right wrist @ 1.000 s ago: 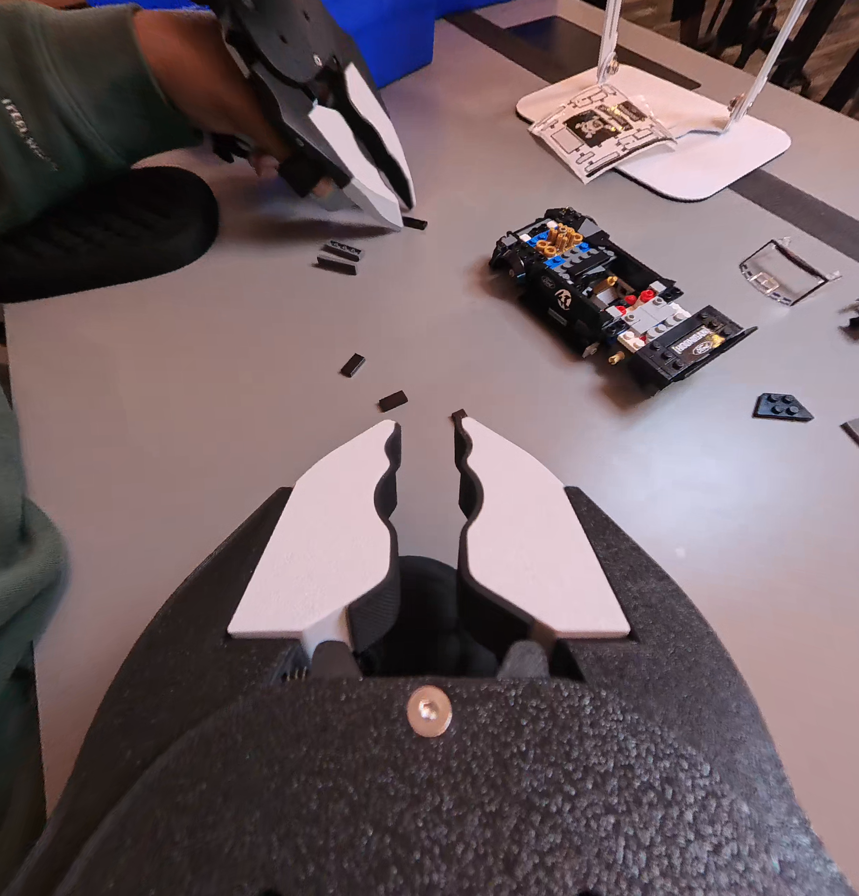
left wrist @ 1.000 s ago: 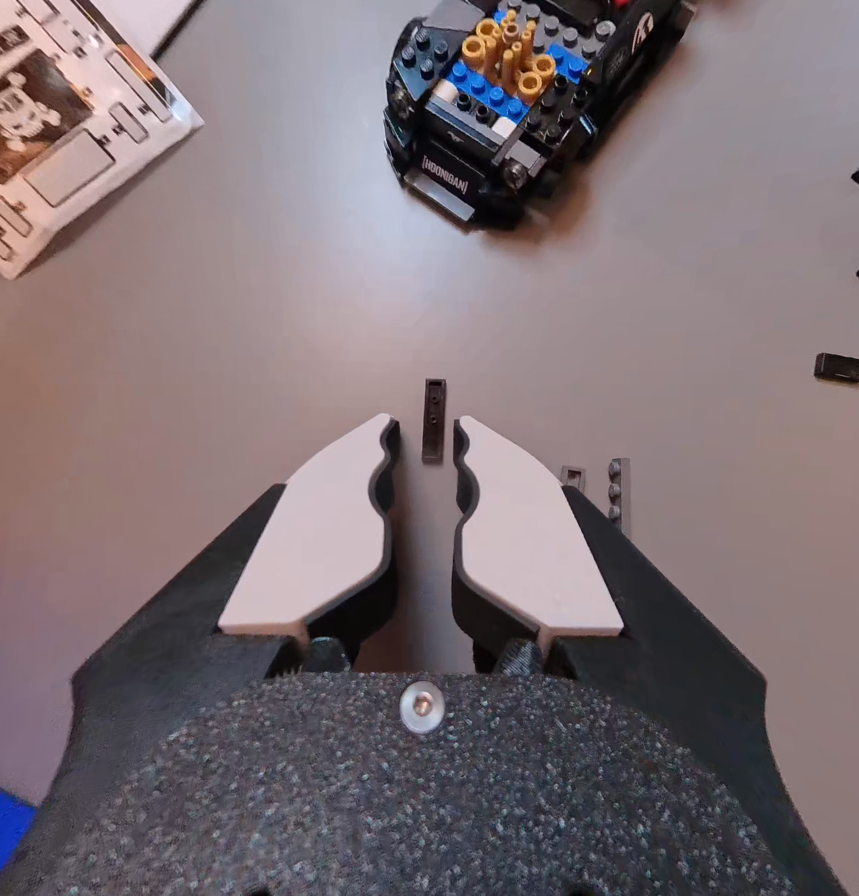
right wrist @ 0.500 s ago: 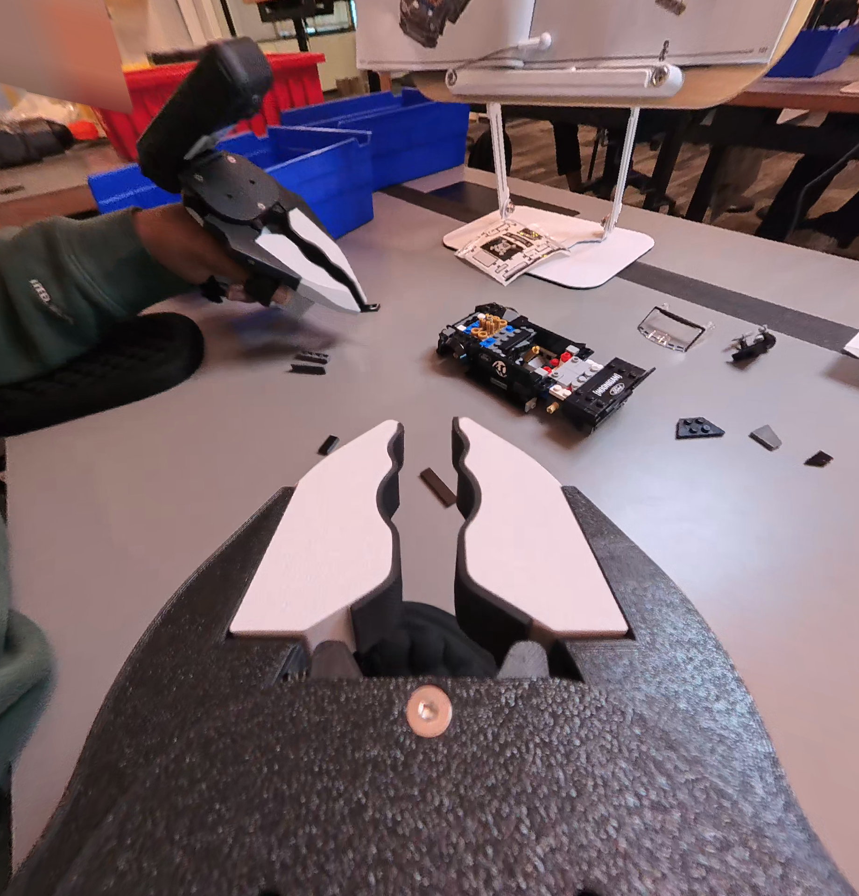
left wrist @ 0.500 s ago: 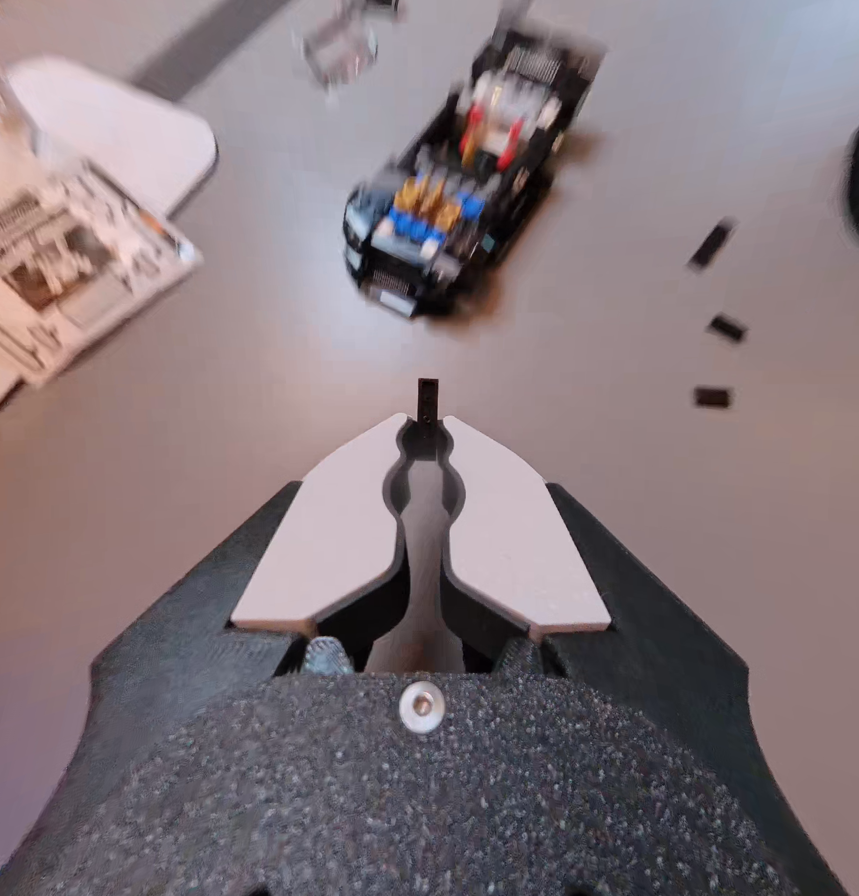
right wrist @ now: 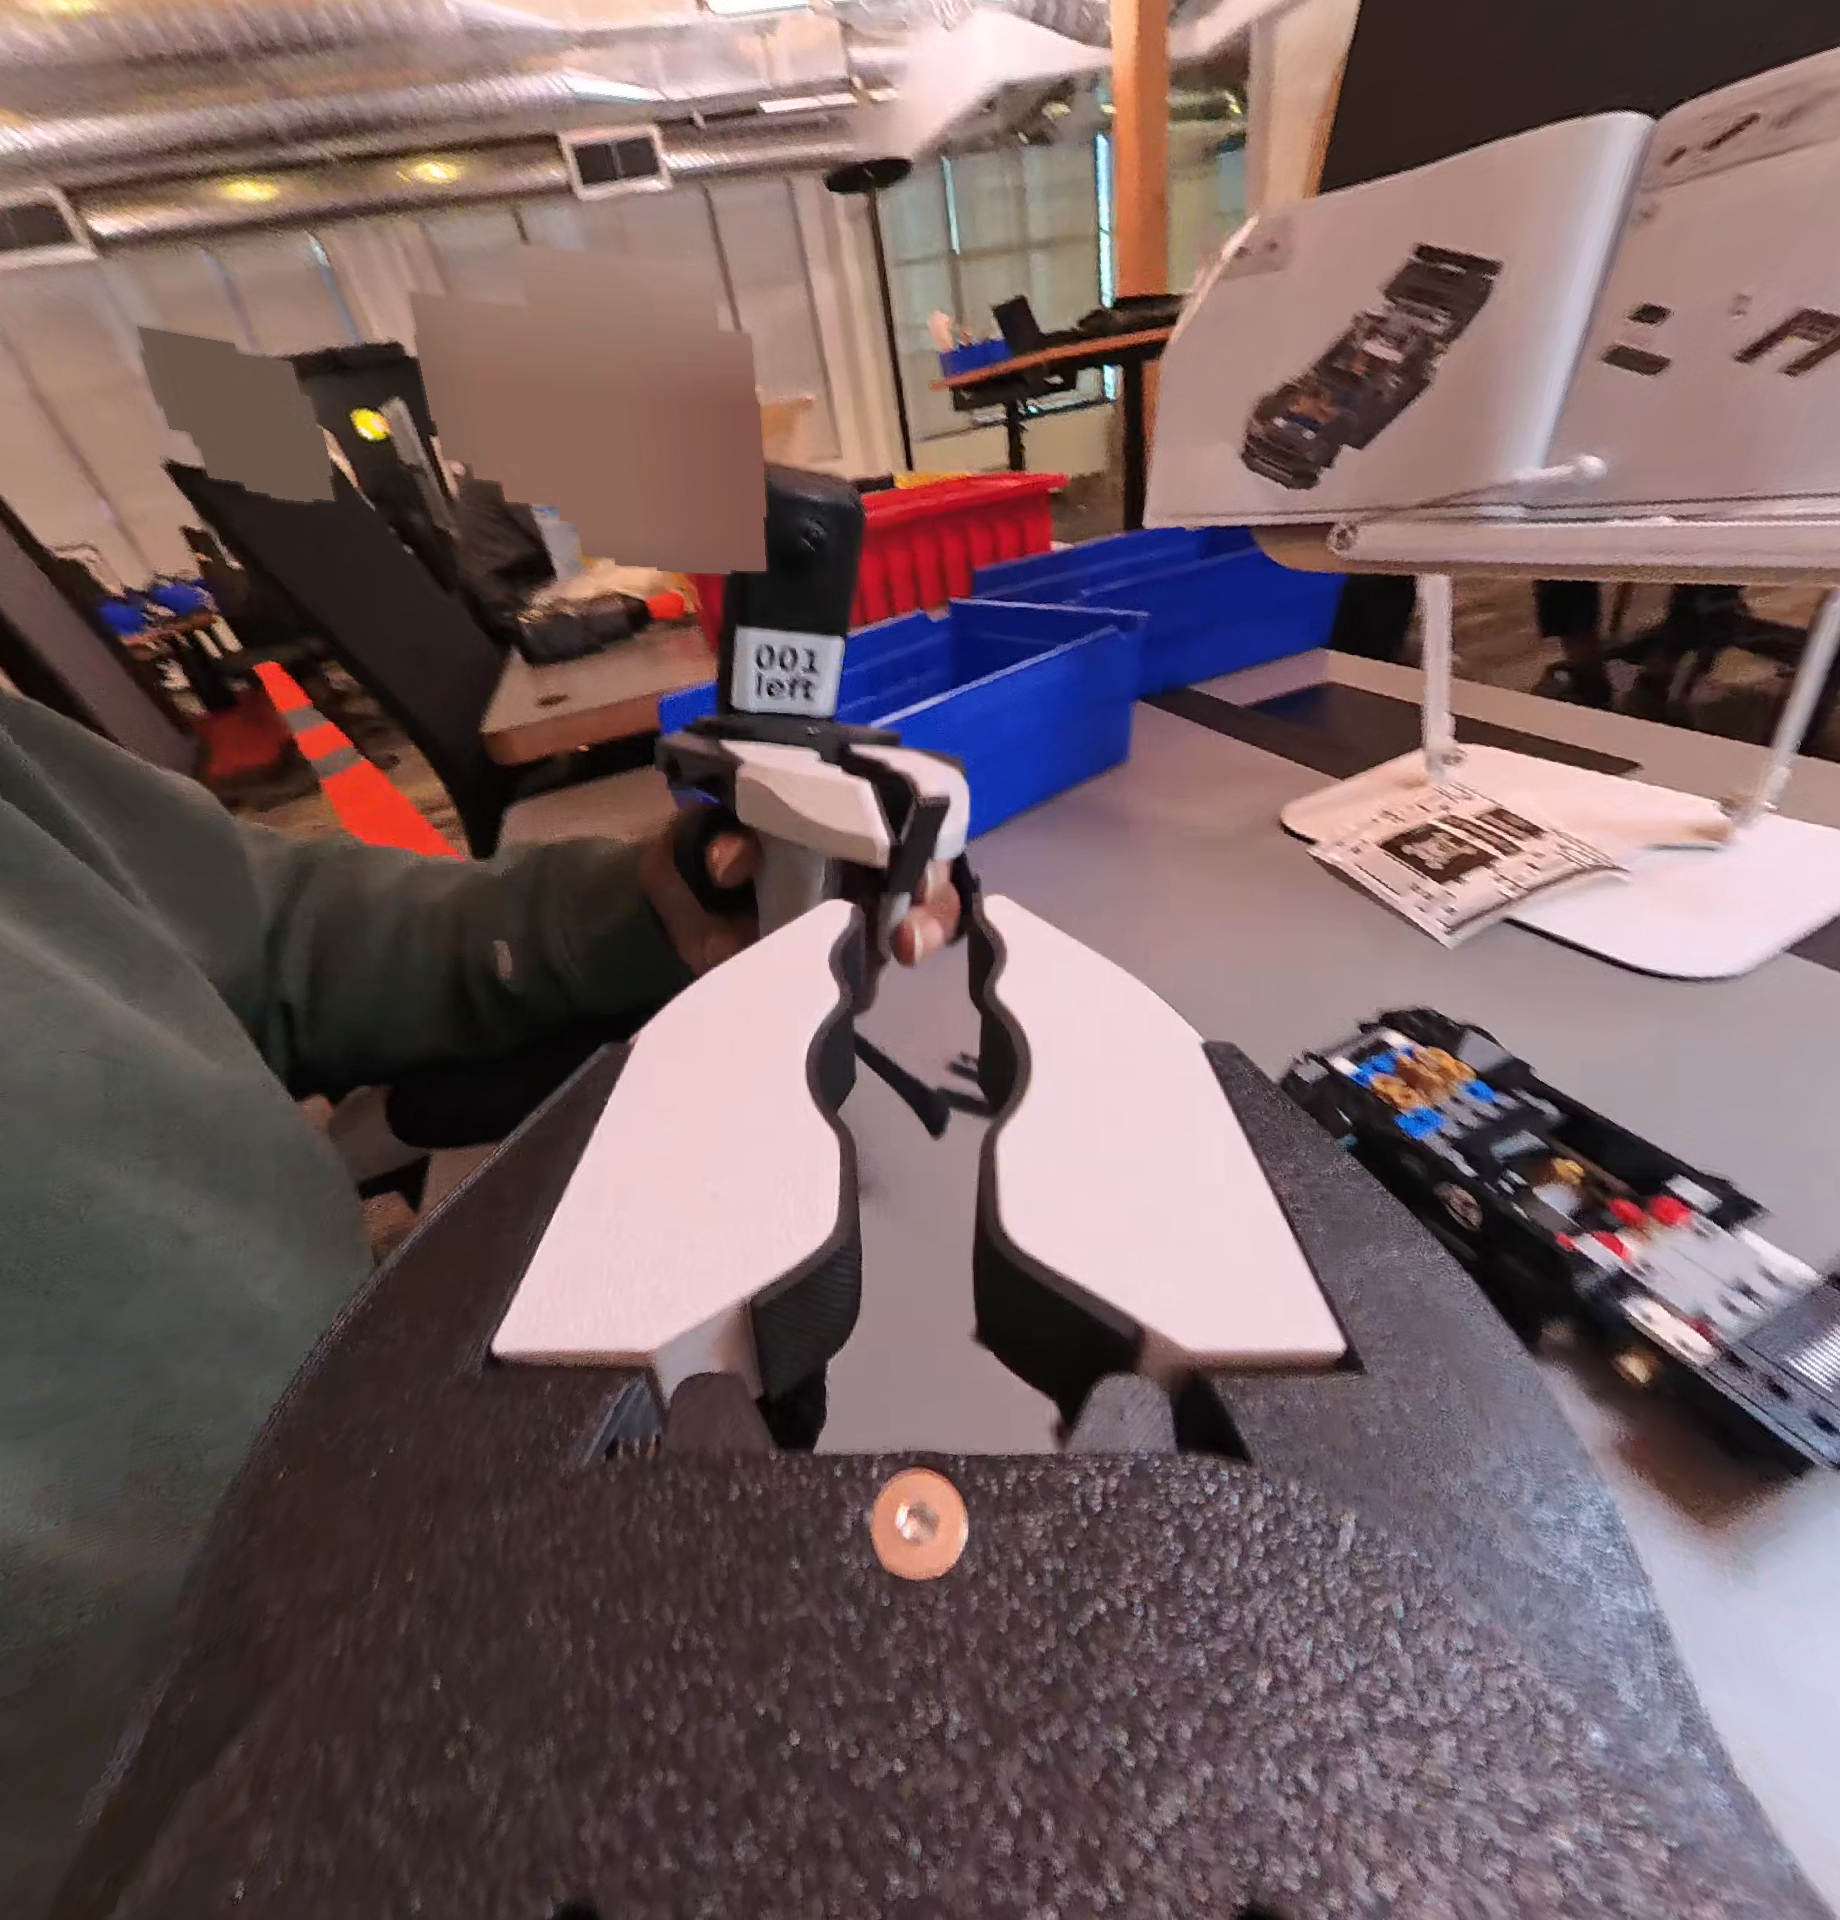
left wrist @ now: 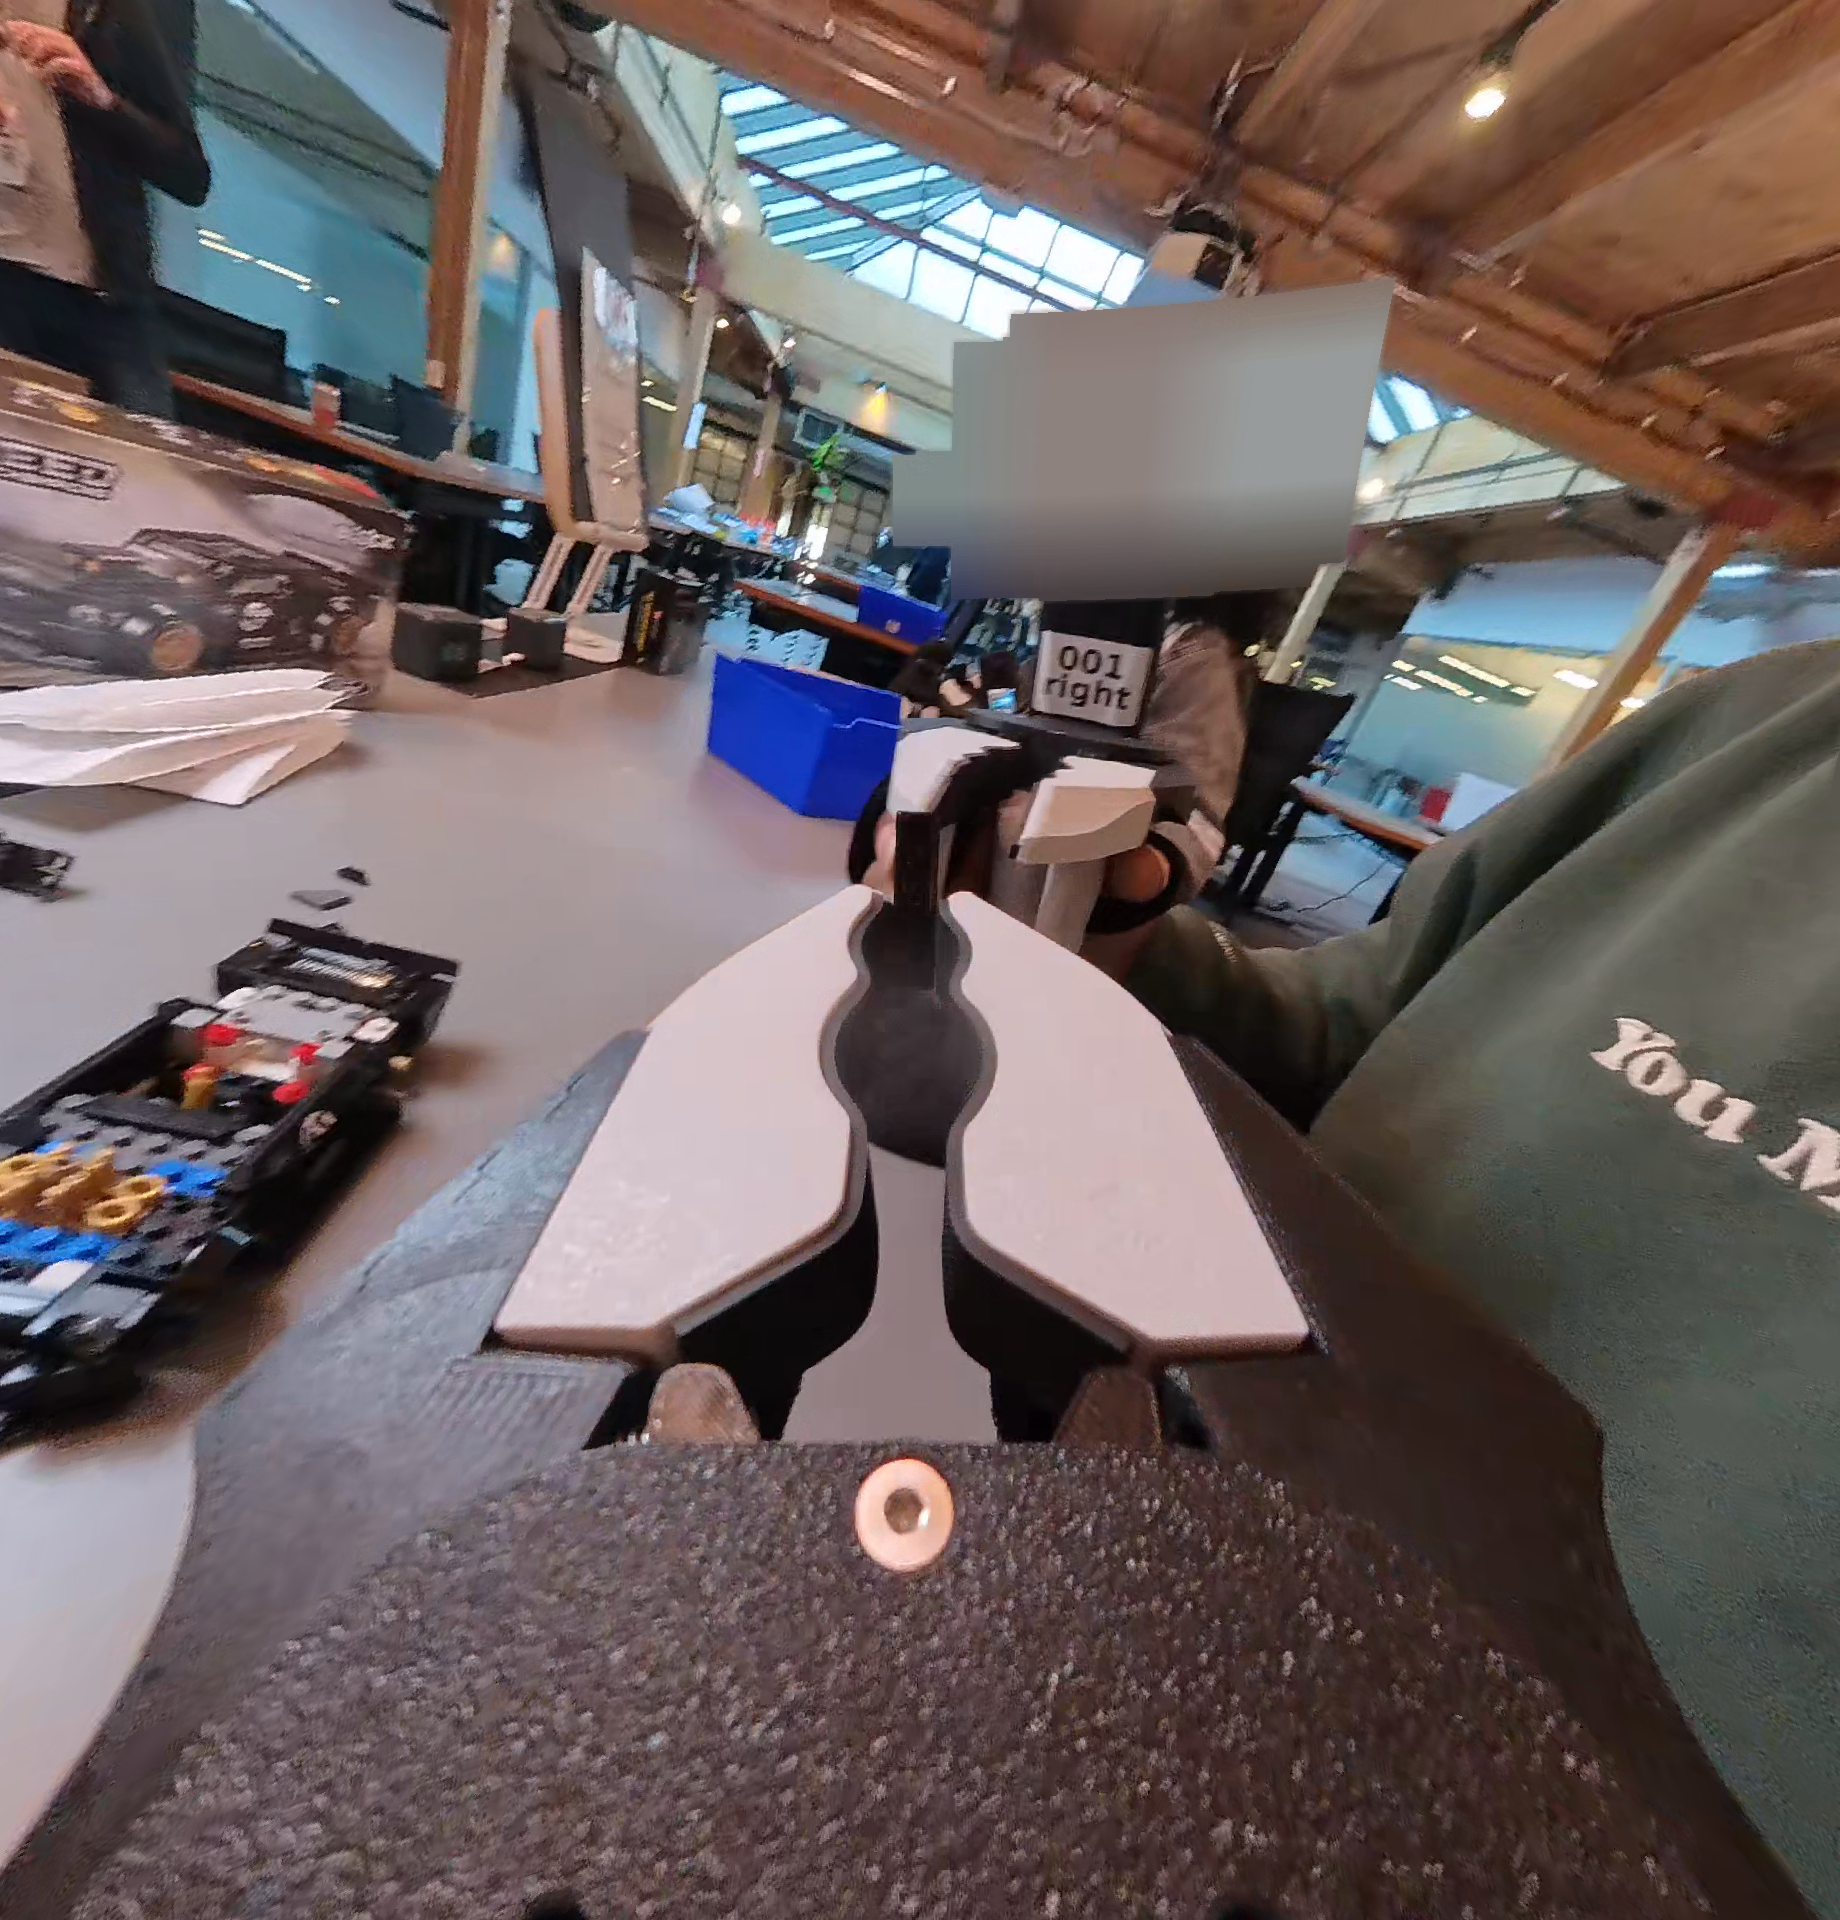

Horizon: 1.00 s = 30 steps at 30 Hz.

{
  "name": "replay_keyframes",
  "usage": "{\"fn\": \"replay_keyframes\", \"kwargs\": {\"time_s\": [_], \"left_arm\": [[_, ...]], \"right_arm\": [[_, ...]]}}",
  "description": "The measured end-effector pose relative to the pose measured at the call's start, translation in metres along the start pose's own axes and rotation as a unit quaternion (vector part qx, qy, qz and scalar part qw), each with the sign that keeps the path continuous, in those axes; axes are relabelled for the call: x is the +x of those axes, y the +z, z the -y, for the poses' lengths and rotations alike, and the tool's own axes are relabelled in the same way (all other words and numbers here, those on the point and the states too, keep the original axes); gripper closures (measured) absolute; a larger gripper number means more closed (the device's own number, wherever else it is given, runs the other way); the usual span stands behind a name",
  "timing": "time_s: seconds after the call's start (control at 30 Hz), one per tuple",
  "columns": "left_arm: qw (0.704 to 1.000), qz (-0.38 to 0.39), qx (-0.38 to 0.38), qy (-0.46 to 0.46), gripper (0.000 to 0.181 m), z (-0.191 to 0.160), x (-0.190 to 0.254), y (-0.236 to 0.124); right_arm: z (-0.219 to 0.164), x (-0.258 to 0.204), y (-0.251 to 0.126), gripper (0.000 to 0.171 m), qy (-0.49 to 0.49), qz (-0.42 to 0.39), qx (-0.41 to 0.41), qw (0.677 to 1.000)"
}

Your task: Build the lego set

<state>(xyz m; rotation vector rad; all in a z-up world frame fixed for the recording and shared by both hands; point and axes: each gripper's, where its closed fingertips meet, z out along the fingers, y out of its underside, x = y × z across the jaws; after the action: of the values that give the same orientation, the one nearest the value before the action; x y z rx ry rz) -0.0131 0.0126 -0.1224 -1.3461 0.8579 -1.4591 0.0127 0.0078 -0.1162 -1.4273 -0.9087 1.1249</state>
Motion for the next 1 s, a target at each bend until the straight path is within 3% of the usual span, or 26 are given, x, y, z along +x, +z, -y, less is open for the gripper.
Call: {"fn": "replay_keyframes", "kwargs": {"time_s": [0.13,0.4,0.47,0.53,0.67,0.77,0.9,1.0], "left_arm": [[1.0,-0.021,0.001,-0.002,0.173,-0.004,0.009,0.007],[0.999,-0.044,0.008,-0.015,0.173,-0.006,0.018,0.009],[1.0,-0.03,0.005,0.005,0.166,-0.004,0.015,0.008],[0.999,0.012,-0.004,0.032,0.159,0.002,0.004,0.001],[0.978,0.158,-0.071,0.116,0.162,0.005,-0.037,-0.028],[0.947,0.244,-0.13,0.165,0.163,0.003,-0.062,-0.052],[0.907,0.315,-0.198,0.198,0.163,-0.009,-0.083,-0.075],[0.897,0.327,-0.22,0.2,0.161,-0.016,-0.088,-0.082]], "right_arm": [[0.006,-0.011,0.017,0.152,0.042,0.051,0.016,0.998],[0.001,-0.014,0.022,0.163,0.045,0.068,0.008,0.997],[0.0,-0.011,0.019,0.163,0.026,0.062,-0.016,0.998],[-0.011,0.003,0.012,0.163,-0.009,0.04,-0.098,0.994],[-0.072,0.044,-0.017,0.163,-0.08,-0.015,-0.36,0.929],[-0.112,0.065,-0.035,0.163,-0.118,-0.023,-0.489,0.864],[-0.146,0.068,-0.042,0.163,-0.135,0.001,-0.576,0.806],[-0.156,0.069,-0.041,0.163,-0.15,0.002,-0.595,0.789]]}}
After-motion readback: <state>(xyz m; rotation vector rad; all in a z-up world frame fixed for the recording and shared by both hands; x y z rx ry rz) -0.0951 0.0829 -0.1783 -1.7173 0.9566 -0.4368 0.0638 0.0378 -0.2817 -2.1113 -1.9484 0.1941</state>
